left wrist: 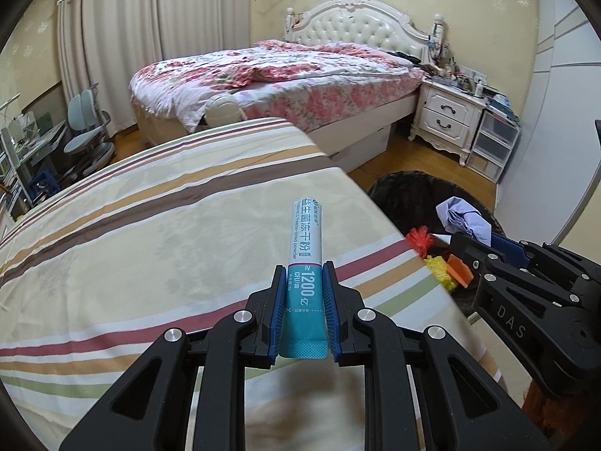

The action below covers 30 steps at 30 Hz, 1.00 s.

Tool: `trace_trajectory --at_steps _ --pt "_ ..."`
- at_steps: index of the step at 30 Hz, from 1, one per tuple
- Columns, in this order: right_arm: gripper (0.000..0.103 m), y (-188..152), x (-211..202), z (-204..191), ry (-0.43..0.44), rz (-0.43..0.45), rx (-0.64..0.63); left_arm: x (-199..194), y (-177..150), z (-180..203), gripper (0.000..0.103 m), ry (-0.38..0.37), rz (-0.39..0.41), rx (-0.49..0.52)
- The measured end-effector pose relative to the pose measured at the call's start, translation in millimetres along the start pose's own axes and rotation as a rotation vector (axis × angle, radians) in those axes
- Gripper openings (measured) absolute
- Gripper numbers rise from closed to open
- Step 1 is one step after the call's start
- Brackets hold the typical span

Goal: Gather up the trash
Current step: 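Carry the tube and lavender cloth over the bin with both tools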

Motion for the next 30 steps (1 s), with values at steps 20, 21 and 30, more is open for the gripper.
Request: trace_trajectory --at_steps 20,21,30 --pt "0.024 13 22 83 -0.120 0.023 0.081 45 32 74 0.021 -0.089 0.027 0.082" --pt "0.024 13 24 84 -0.122 0.023 0.083 48 33 76 0.021 -0.090 0.027 0.084" --pt "0.024 18 41 100 -0.142 0.012 0.105 74 41 90 0.021 -0.097 0.009 0.088"
Point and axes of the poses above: each gripper's, at about its wrist camera, not at the fingertips, and x roughly the way its jaws point, z to its right, y to its top, the point moved 2 cm from there along x, roughly the way its jaws point, and after that the axes turned 14 degrees about z, right-handed, at the moved point
